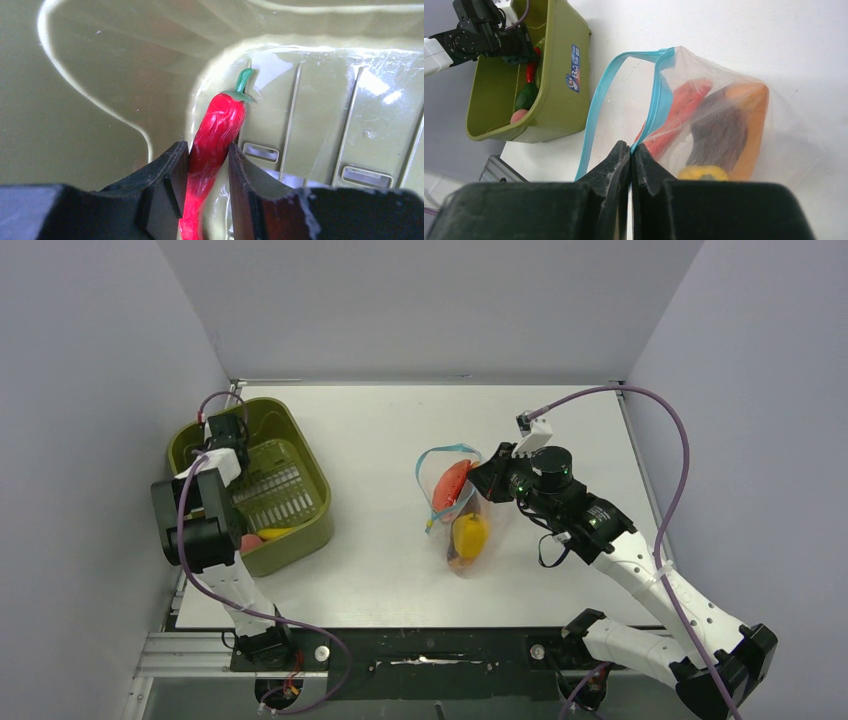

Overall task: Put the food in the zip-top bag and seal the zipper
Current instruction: Pick up the fake vegetable from the bin.

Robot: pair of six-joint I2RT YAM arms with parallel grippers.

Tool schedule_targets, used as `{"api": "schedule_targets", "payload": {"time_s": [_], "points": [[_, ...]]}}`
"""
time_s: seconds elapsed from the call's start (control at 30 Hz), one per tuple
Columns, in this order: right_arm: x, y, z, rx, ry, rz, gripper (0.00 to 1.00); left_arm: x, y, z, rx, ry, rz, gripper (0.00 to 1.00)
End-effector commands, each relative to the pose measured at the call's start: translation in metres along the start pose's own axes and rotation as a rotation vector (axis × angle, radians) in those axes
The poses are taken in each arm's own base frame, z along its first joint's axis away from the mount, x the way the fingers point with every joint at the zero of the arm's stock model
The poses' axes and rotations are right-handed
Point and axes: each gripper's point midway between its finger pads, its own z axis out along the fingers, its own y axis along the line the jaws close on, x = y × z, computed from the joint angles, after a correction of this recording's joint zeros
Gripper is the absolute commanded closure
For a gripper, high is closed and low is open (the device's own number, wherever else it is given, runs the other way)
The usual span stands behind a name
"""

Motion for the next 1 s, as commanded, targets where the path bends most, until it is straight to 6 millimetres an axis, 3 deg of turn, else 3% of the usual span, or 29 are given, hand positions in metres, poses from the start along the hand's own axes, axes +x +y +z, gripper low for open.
{"api": "schedule_targets", "payload": {"time_s": [0.0,0.23,0.6,0.97], "points": [[-0.033,0.016,-0.01,-0.046,-0.109,0.004,1.0,-0.033,-0.022,-0.024,0.084,-0.093,-0.067,0.74],[-0.033,0.013,-0.016,-0.038,-0.125,0.013,1.0,-0.046,-0.042,-0.055,0.147,-0.117,-0.082,0.77],[-0.029,0.011,-0.014,-0.035,-0.119,0.031,1.0,-0.073,-0.03,-0.099,0.238,-0.204,-0.184,0.8],[-0.023,0.016,-0.002,-0.054,-0.088,0.069,1.0,-0.095,-0.041,-0.18,0.572,-0.313,-0.345,0.83]]}}
